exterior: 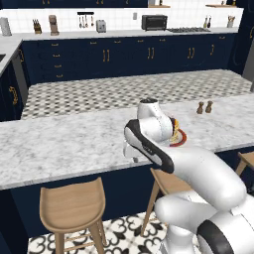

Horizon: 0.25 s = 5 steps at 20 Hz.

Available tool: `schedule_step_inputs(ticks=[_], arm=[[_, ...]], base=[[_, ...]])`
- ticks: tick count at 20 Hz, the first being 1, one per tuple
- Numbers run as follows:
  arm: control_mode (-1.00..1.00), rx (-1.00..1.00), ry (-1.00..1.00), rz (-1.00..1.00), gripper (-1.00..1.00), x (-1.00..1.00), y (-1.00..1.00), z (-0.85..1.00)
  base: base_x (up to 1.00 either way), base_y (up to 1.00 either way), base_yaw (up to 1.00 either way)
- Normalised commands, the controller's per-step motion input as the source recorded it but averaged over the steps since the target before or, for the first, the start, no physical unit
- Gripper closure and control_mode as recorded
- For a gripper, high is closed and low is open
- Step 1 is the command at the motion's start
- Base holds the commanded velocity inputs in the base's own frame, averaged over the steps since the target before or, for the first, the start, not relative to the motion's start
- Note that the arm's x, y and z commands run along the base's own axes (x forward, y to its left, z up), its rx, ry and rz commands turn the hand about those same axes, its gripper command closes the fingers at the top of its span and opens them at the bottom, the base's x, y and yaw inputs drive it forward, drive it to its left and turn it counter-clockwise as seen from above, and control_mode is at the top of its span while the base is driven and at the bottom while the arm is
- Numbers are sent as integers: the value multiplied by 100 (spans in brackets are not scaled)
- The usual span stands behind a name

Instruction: Take the strawberry from the fridge and place it on top of the pancake, located on the dining counter.

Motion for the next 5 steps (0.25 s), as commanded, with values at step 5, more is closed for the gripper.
schedule_step_inputs(ticks=[5], arm=[[-100, 13, 9, 0, -100, -99, 6, -80]], base=[[0, 0, 0]])
